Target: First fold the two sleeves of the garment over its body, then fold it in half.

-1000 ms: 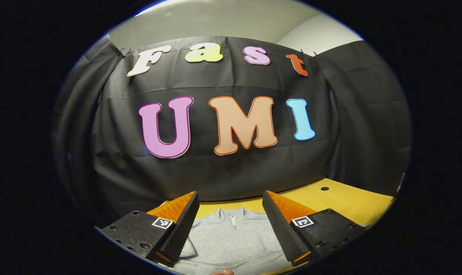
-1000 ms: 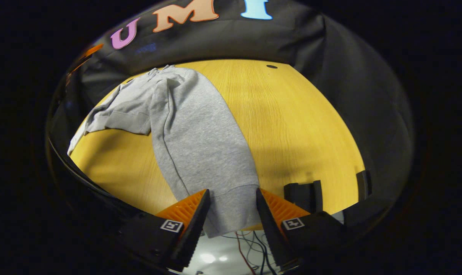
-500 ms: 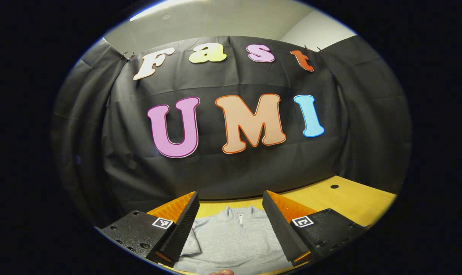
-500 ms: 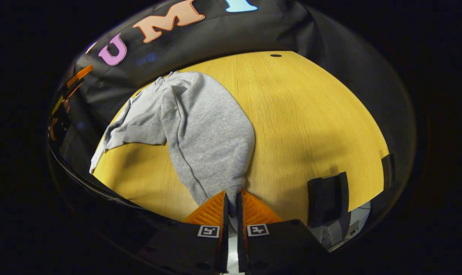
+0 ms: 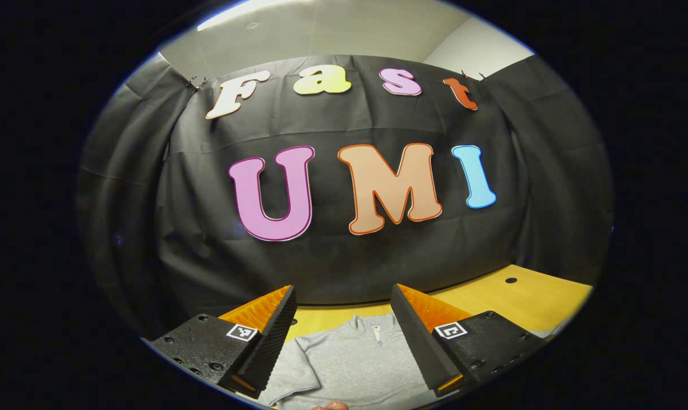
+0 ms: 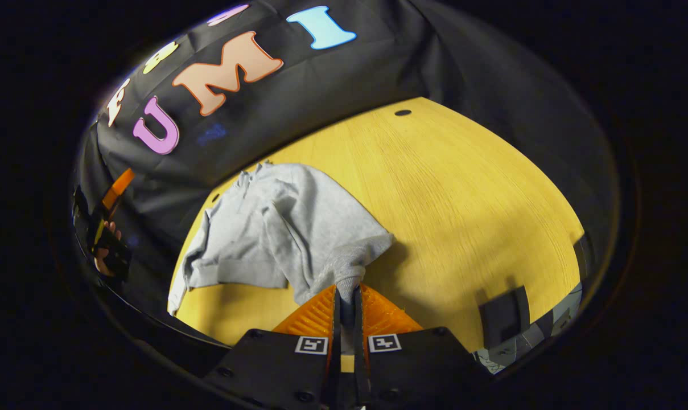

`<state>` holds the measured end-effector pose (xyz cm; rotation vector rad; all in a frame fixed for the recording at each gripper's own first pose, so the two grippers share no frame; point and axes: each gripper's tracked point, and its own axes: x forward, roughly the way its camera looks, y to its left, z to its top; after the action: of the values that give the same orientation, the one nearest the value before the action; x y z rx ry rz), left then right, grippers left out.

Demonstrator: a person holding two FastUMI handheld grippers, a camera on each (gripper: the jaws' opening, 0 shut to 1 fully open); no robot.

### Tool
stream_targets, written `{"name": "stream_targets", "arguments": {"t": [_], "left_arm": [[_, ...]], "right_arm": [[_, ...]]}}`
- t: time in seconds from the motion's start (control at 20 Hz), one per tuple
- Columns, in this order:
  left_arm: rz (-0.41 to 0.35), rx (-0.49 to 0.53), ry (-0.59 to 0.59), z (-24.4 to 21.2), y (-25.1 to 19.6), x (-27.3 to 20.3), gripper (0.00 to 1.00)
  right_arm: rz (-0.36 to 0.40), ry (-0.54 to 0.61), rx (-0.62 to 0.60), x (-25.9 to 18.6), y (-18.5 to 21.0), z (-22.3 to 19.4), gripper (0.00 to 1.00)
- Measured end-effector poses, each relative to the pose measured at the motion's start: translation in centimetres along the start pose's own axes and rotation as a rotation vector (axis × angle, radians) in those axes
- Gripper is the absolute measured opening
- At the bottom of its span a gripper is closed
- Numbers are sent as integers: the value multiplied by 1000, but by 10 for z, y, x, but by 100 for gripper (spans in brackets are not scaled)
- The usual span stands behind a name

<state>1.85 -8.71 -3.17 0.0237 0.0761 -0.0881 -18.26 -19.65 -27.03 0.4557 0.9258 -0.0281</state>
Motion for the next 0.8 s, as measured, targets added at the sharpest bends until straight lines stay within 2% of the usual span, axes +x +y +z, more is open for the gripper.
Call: {"name": "stream_targets", "arguments": {"t": [0.5,0.8], "left_arm": [[73,17,-4,1,54,-9,97],[140,37,-5,2,97,-16,96]], "right_arm": [[171,-167,42,20,102,113,12],[240,-214,-1,47,162,161,12]]}}
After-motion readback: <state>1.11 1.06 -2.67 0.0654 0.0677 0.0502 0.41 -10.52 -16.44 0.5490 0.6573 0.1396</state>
